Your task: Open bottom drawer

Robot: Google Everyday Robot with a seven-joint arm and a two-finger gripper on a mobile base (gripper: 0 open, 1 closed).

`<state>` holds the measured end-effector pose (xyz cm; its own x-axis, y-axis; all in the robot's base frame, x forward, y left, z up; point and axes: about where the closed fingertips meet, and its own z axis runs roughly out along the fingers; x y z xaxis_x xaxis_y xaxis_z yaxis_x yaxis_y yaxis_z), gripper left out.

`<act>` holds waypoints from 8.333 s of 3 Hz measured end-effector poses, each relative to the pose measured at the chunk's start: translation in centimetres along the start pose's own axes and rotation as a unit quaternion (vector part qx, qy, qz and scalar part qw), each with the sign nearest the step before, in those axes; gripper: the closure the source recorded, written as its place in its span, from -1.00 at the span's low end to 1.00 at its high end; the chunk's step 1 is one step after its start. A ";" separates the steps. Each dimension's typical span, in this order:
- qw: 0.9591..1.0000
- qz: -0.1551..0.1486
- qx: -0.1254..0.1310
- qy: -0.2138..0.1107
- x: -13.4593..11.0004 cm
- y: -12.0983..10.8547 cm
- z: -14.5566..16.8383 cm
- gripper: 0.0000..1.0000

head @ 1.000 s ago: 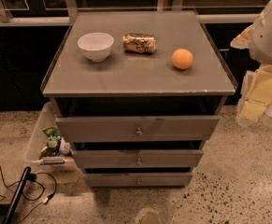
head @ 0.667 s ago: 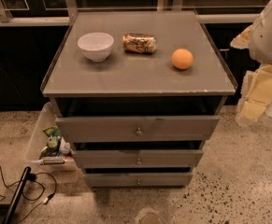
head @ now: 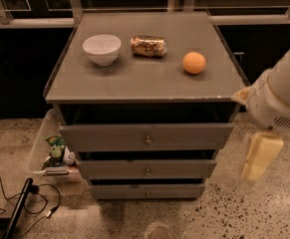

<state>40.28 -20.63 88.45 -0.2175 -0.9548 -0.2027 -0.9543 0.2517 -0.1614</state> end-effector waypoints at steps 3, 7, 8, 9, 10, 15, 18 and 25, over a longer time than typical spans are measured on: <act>0.997 -0.025 -0.051 -0.043 4.2 5.6 14.7 -1.00; 0.988 -0.006 -0.090 -0.129 9.9 5.2 38.1 -1.00; 0.988 -0.006 -0.090 -0.129 9.9 5.2 38.1 -1.00; 0.988 -0.008 -0.094 -0.125 10.3 4.9 40.5 -1.00; 0.988 -0.026 -0.081 -0.129 10.6 3.0 45.6 -1.00; 0.985 -0.076 -0.021 -0.153 11.7 -1.3 62.9 -1.00; 0.967 -0.159 0.016 -0.200 9.7 -4.0 70.0 -1.00; 0.958 -0.173 0.025 -0.226 10.4 -6.5 74.2 0.77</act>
Offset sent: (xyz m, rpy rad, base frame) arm -0.0441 -0.0100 -0.2557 0.1666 0.0951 0.1492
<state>59.43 -20.43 15.68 0.2314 -0.8197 -0.5239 -0.9399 -0.0494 -0.3379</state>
